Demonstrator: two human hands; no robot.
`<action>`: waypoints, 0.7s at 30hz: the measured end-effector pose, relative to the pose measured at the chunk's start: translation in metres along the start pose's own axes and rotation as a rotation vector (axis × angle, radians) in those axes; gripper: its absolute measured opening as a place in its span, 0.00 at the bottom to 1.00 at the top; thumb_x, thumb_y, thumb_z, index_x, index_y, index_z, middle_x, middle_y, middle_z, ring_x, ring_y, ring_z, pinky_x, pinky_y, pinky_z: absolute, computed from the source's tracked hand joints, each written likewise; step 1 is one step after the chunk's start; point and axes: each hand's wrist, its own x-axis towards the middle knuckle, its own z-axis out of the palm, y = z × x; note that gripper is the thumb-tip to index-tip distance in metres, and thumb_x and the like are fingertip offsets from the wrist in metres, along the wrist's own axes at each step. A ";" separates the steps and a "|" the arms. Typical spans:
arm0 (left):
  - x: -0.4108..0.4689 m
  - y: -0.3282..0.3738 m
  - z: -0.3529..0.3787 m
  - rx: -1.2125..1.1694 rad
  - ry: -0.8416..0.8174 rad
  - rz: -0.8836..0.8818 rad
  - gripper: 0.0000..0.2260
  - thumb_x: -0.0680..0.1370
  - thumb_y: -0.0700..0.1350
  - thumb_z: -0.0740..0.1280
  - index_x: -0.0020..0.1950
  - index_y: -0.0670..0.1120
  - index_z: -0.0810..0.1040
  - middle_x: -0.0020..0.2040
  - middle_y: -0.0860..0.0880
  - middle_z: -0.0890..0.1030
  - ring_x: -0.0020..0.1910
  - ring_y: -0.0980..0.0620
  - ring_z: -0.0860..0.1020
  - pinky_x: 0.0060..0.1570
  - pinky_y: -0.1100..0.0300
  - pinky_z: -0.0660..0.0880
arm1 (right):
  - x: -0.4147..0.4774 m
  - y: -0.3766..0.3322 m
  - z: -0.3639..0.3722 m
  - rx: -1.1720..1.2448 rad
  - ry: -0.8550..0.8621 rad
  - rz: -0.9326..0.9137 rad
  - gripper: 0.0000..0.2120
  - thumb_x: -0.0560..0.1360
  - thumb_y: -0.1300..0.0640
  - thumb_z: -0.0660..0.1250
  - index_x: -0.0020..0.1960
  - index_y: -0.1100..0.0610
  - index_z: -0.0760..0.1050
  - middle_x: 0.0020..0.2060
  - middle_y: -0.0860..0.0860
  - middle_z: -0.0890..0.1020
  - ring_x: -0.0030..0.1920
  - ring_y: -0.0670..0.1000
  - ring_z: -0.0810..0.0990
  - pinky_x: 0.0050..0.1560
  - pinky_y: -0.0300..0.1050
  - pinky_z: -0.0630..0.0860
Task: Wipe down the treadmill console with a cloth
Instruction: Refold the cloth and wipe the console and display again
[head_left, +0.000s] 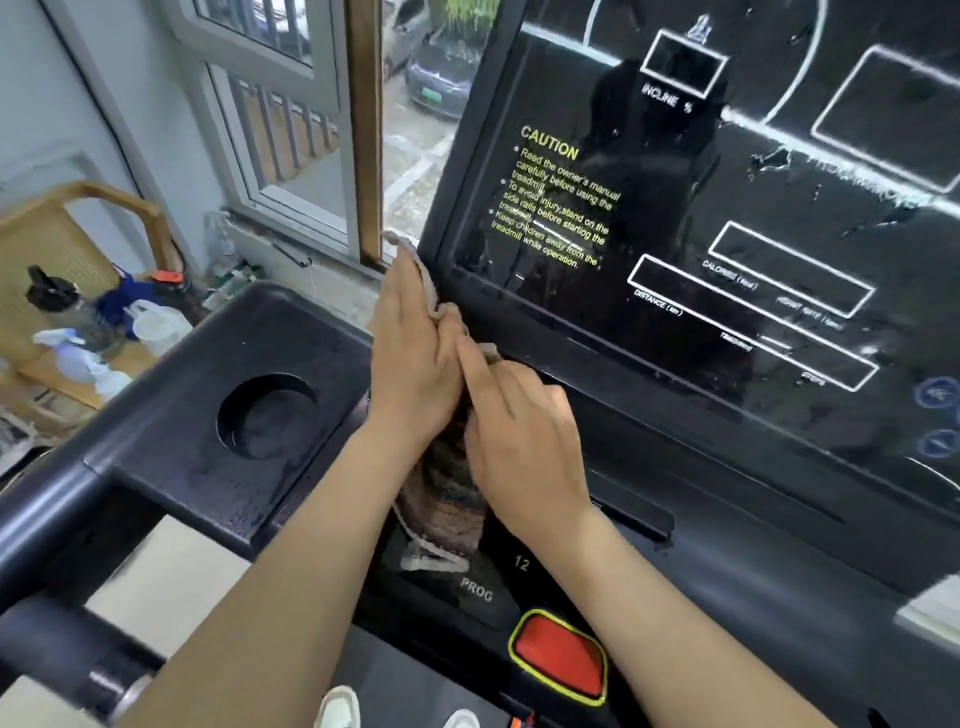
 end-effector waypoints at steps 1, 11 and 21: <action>0.000 0.003 0.003 0.031 -0.004 0.026 0.27 0.79 0.45 0.53 0.77 0.42 0.51 0.68 0.35 0.67 0.67 0.36 0.66 0.66 0.40 0.65 | 0.000 0.004 -0.002 0.024 0.043 0.004 0.23 0.75 0.64 0.63 0.71 0.60 0.69 0.47 0.51 0.81 0.47 0.52 0.77 0.42 0.48 0.75; 0.040 0.097 0.013 0.015 0.021 0.391 0.27 0.83 0.50 0.53 0.78 0.39 0.51 0.78 0.43 0.54 0.78 0.49 0.52 0.75 0.49 0.52 | 0.071 0.066 -0.088 0.175 0.541 0.163 0.17 0.70 0.71 0.58 0.53 0.65 0.80 0.45 0.62 0.76 0.46 0.59 0.75 0.45 0.47 0.74; -0.035 0.035 0.041 0.638 -0.039 0.276 0.31 0.81 0.53 0.53 0.78 0.40 0.47 0.78 0.38 0.51 0.77 0.40 0.50 0.75 0.45 0.52 | -0.005 0.080 -0.041 0.066 0.003 -0.083 0.19 0.84 0.58 0.55 0.73 0.60 0.66 0.72 0.54 0.69 0.73 0.51 0.64 0.72 0.51 0.65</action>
